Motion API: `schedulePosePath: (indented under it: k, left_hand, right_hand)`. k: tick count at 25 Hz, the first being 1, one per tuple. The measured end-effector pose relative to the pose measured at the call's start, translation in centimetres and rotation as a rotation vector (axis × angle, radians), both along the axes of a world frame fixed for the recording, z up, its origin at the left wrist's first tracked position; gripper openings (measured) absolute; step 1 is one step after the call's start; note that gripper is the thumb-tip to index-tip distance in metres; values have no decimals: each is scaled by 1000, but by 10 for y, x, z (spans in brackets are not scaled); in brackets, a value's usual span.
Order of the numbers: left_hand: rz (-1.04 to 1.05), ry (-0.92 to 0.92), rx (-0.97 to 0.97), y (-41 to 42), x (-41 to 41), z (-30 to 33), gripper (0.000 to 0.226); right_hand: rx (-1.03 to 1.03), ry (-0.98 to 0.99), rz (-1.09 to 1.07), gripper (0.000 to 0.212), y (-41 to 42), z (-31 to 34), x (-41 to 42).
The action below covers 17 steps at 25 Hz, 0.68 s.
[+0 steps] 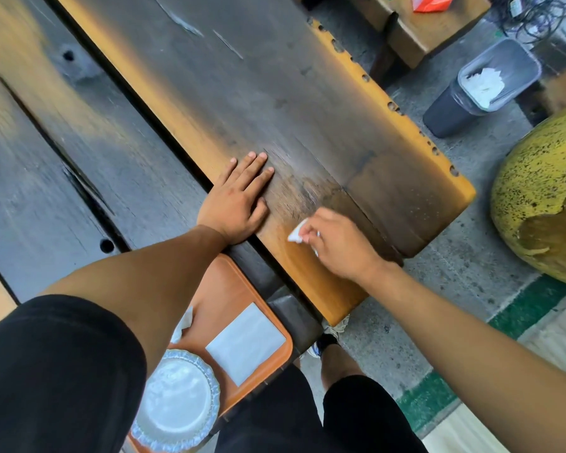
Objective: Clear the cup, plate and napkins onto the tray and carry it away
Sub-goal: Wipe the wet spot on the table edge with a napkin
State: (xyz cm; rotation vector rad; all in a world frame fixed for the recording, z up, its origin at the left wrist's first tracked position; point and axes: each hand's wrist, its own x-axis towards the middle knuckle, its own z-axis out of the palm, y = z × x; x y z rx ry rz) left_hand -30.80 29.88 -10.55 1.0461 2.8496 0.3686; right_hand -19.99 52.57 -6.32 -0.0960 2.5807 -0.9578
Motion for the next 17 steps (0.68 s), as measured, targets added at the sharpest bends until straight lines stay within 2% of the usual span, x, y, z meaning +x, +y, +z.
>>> schedulePosePath:
  k: [4,6,8,9,11,13,15,17]
  left_hand:
    - [4,1,-7,1,1,1,62]
    - [5,-1,-10,1,1,1,62]
    - [-1,-10,-9,0,1,2,62]
    - [-2,-14,-10,0,1,2,62]
    - [3,-16,-16,1,1,4,63]
    - [-1,-22,-16,0,0,4,63]
    - [-11,-25,-3,0,0,4,62]
    - [-24,-34,9,-1,-1,5,60]
  right_hand:
    - [-57,-182,363,15,7,15,70]
    - [-104,-311,431,17,11,23,84]
    - [-175,-301,316,14,17,28,73]
    - [-177,-236,218,12,19,27,60]
    - [-99,-44,17,12,18,20,20]
    - [-17,68,-149,13,11,10,-26]
    - [29,75,-204,12,-3,0,-59]
    - [48,54,-111,9,-24,-7,-71]
